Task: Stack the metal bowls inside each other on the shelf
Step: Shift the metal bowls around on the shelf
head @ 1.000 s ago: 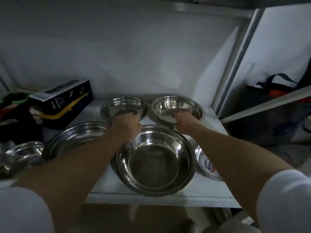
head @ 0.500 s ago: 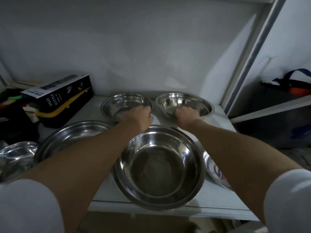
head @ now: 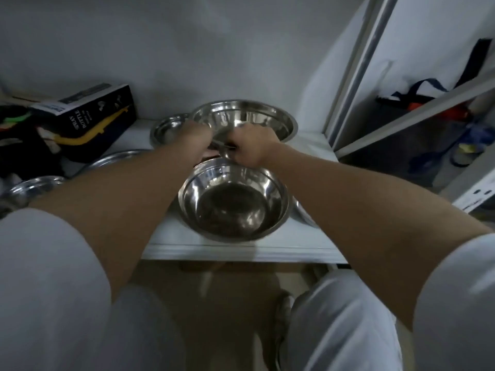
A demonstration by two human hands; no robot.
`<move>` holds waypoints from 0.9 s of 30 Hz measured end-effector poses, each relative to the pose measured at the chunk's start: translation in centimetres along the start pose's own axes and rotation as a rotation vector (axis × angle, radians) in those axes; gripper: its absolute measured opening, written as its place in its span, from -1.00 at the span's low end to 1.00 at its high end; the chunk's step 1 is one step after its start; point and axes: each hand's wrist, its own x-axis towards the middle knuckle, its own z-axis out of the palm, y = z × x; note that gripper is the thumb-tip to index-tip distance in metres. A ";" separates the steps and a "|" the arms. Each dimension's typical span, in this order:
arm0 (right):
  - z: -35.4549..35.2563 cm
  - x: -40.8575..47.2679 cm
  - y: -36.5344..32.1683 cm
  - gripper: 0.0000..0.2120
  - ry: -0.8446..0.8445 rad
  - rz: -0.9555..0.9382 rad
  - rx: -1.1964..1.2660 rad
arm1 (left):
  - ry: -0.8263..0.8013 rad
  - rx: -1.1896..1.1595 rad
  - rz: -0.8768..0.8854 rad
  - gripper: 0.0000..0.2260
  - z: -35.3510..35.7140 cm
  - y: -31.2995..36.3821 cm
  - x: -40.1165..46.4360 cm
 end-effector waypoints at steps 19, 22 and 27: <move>4.4 -5.5 3.5 -0.49 -0.044 0.547 0.362 | -0.171 0.350 -0.119 -0.79 -6.2 -3.6 -4.9; 4.8 -5.7 3.6 -0.63 -0.147 0.524 0.301 | -0.184 0.525 -0.098 -0.80 -6.5 -4.4 -4.3; 5.8 -5.8 3.0 -0.68 -0.180 0.455 0.239 | -0.083 1.105 0.235 -0.79 -6.7 -6.2 -3.5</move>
